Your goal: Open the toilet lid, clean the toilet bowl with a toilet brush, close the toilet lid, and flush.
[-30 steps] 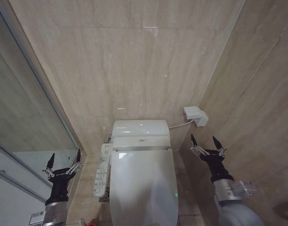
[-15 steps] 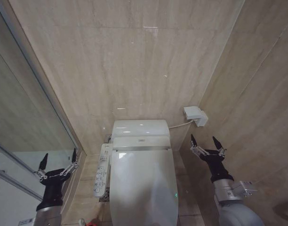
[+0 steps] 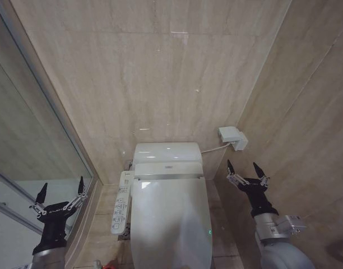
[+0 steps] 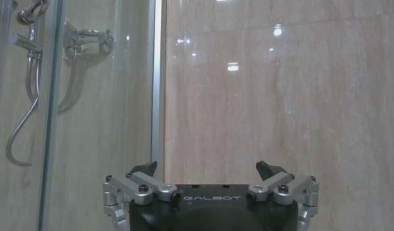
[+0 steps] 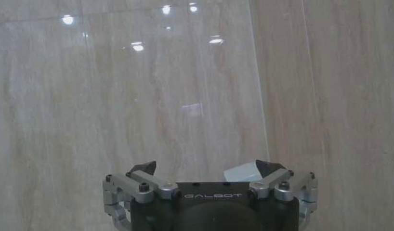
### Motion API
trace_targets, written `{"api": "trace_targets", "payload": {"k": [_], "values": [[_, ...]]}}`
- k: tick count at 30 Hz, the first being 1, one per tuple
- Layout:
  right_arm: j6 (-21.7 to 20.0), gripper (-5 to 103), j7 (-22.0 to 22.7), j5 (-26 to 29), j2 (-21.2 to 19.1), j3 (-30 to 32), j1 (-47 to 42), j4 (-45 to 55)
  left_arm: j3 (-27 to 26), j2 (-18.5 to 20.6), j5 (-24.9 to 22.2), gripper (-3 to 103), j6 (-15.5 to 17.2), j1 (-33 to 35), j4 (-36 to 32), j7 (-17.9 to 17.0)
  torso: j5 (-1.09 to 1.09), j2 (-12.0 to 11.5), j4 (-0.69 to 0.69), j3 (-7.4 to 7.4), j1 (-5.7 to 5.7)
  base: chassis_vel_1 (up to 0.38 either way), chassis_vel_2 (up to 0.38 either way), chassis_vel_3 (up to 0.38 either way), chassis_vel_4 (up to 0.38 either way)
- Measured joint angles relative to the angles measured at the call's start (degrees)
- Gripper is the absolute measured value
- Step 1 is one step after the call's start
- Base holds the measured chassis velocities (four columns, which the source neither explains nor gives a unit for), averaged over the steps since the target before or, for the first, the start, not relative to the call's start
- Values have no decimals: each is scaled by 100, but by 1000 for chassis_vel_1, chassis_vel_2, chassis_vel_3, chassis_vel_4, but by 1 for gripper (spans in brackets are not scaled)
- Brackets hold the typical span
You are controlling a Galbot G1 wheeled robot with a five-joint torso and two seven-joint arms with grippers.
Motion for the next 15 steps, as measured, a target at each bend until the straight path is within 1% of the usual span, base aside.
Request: {"api": "trace_targets", "payload": {"k": [15], "values": [[0,100,-1,0,0,0,0,0,17,-83,153,100,-43,34,-33,-8,0,0,0,0,0,0,0,0,0]]}}
